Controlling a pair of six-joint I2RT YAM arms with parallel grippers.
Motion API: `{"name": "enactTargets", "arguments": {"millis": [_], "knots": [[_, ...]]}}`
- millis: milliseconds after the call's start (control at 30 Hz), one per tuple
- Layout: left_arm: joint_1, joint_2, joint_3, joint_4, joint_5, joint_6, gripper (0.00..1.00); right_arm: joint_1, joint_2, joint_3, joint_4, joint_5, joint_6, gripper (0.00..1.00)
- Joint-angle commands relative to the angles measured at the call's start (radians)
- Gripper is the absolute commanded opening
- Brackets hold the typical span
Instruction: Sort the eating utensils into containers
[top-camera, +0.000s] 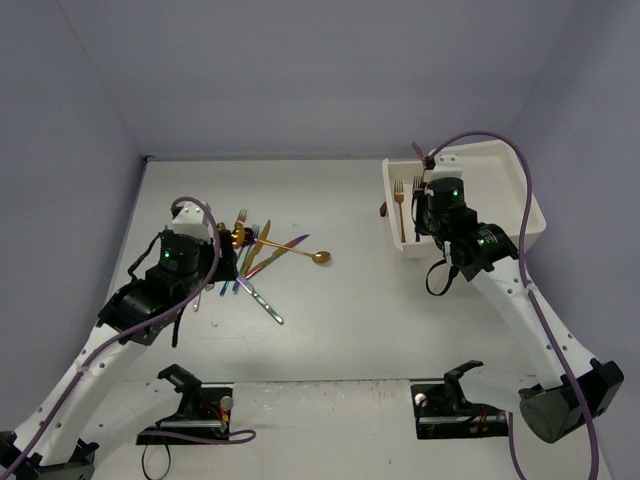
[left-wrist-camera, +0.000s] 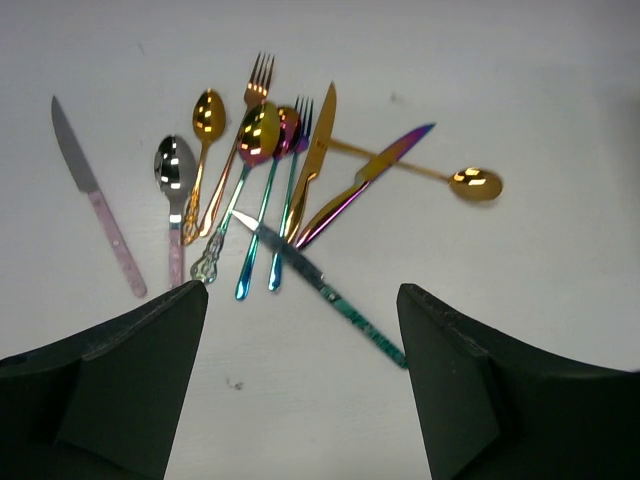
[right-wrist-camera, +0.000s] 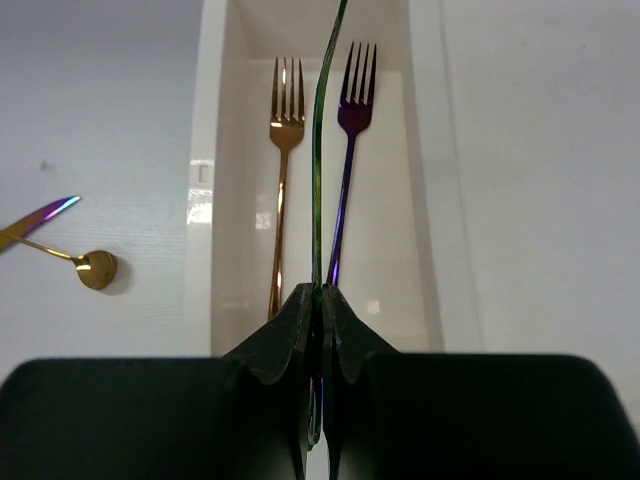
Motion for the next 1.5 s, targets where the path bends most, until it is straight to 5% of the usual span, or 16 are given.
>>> {"name": "enactTargets", "arguments": {"millis": [0, 400, 533, 767, 967, 1467], "knots": [[0.003, -0.016, -0.031, 0.017, 0.006, 0.017, 0.74, -0.030, 0.017, -0.023, 0.028, -0.024, -0.007, 0.01], [0.004, 0.121, -0.004, 0.031, 0.031, 0.055, 0.74, -0.036, 0.066, 0.014, 0.029, -0.057, -0.018, 0.45], [0.010, 0.217, 0.012, 0.065, 0.055, 0.085, 0.74, -0.037, 0.039, 0.043, 0.028, -0.097, -0.018, 0.52], [0.168, 0.458, 0.085, 0.146, 0.248, 0.155, 0.59, -0.035, -0.061, 0.056, 0.029, -0.180, -0.029, 0.55], [0.216, 0.713, 0.231, 0.126, 0.269, 0.240, 0.37, -0.035, -0.137, 0.037, 0.029, -0.230, -0.025, 0.56], [0.248, 1.037, 0.382, 0.097, 0.266, 0.272, 0.27, -0.034, -0.204, -0.035, 0.029, -0.268, -0.041, 0.58]]}}
